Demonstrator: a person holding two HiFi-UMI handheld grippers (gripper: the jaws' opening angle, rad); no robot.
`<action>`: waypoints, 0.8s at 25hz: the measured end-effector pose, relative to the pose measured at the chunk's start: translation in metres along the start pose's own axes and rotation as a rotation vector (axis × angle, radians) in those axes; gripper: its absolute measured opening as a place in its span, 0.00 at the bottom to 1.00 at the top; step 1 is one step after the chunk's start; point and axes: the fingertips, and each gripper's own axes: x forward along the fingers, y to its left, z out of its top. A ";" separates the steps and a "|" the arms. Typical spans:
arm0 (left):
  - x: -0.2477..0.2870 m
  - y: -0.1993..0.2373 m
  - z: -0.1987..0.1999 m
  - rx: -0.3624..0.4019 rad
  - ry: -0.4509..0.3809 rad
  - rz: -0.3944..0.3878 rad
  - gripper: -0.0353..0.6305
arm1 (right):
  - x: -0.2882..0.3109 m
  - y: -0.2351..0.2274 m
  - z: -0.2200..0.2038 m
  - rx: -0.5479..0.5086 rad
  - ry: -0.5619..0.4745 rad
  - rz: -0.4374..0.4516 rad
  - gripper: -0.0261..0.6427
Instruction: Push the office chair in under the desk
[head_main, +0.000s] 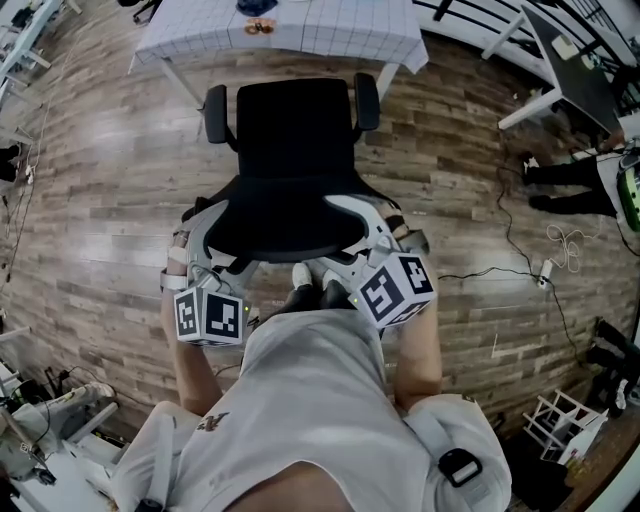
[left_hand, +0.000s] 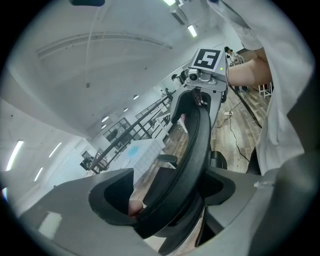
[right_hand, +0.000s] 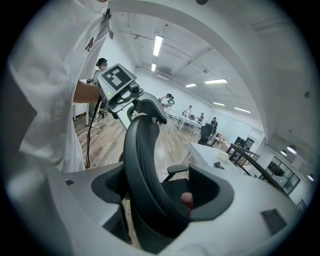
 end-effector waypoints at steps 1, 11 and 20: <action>0.001 0.002 0.000 0.000 -0.004 0.004 0.62 | 0.001 -0.002 0.000 -0.002 -0.003 -0.003 0.57; 0.020 0.009 0.002 -0.013 0.048 0.002 0.63 | 0.003 -0.021 -0.010 -0.022 -0.007 -0.001 0.57; 0.029 0.024 0.001 -0.028 0.027 0.020 0.64 | 0.012 -0.036 -0.012 -0.052 0.004 0.009 0.55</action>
